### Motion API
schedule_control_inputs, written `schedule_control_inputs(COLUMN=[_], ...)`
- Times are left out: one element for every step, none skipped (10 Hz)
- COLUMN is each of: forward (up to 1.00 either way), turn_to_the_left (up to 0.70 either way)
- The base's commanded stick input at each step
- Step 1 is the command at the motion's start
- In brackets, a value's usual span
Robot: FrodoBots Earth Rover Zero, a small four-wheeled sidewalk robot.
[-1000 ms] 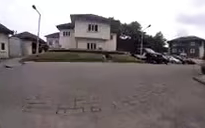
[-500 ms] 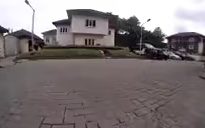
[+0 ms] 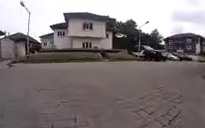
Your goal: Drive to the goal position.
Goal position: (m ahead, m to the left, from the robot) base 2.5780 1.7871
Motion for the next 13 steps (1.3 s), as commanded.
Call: schedule_control_inputs(forward=[0.70, 0.70, 0.70, 0.70, 0.70, 0.70, 0.70, 0.70, 0.70, 0.70, 0.70, 0.70, 0.70], turn_to_the_left=[0.00, 0.00, 0.00, 0.00, 0.00, 0.00, 0.00, -0.21, -0.34, -0.28, -0.23, -0.17, -0.11])
